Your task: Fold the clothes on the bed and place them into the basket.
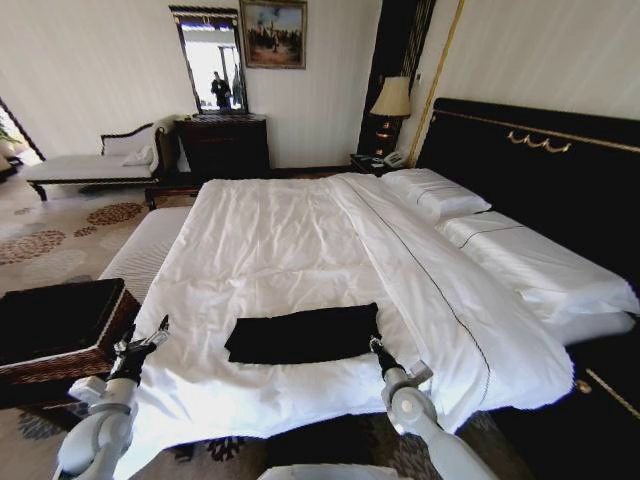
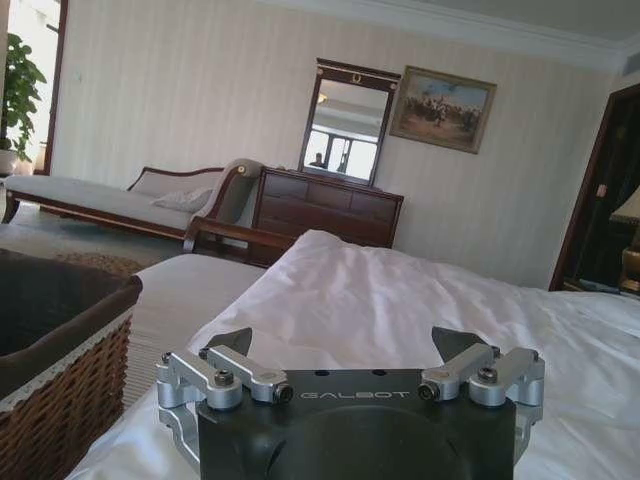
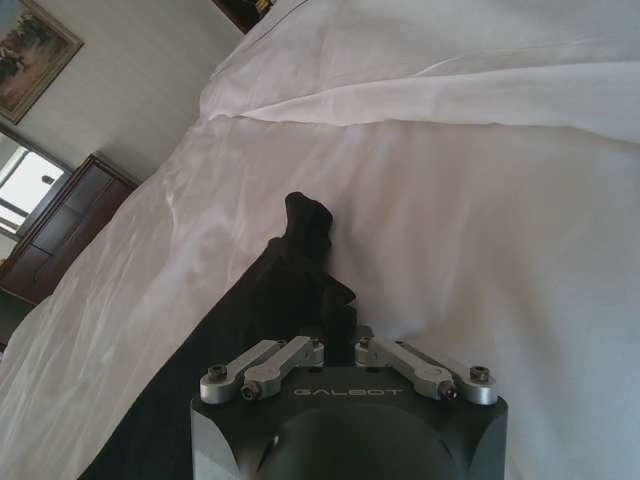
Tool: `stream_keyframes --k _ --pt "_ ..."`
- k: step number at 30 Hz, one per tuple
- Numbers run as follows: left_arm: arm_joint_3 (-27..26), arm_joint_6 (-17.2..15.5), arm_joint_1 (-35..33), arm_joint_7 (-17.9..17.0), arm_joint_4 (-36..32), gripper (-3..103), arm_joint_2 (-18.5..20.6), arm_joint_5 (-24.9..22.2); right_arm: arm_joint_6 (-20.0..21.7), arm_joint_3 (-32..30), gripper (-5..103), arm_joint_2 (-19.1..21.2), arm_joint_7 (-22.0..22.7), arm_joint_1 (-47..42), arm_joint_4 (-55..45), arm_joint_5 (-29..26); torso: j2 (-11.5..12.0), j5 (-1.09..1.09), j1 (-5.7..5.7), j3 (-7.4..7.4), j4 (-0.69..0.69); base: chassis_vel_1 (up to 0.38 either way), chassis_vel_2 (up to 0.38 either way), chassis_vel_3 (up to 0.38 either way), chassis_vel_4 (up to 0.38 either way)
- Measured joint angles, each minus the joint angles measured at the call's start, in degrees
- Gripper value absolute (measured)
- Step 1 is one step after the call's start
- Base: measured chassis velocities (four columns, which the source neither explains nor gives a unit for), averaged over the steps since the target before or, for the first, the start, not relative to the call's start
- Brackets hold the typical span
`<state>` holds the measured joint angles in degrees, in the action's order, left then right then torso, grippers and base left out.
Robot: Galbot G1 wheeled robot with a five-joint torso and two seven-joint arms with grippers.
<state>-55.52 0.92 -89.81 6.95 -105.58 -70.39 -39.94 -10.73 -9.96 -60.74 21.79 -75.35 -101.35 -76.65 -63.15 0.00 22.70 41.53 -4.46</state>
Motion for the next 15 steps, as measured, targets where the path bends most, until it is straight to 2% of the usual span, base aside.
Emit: stream_keyframes --k 2,6,9,15 --pt "-0.5 0.03 -0.02 -0.09 0.0 100 0.0 -0.04 -0.14 0.01 3 0.01 -0.66 0.02 -0.06 0.29 0.0 0.0 0.0 0.0 0.0 0.0 0.0 0.0 0.0" --pt "-1.63 0.11 0.01 -0.12 0.8 100 0.46 -0.04 -1.25 -0.9 3 0.19 -2.56 -0.02 -0.34 1.37 0.0 0.0 0.0 0.0 0.0 0.0 0.0 0.0 0.0" --pt "-3.72 1.07 0.88 0.05 4.38 100 1.41 0.17 -2.55 -3.06 3 0.96 -5.58 0.82 -0.89 2.21 0.0 0.01 0.0 0.0 0.01 0.0 0.0 0.0 0.0" --pt "-6.52 1.89 1.7 0.16 9.58 100 2.48 -0.56 -2.9 -8.28 3 3.7 -6.89 2.67 -3.29 1.43 0.0 -0.01 0.01 0.0 0.0 0.0 0.0 0.0 0.0"
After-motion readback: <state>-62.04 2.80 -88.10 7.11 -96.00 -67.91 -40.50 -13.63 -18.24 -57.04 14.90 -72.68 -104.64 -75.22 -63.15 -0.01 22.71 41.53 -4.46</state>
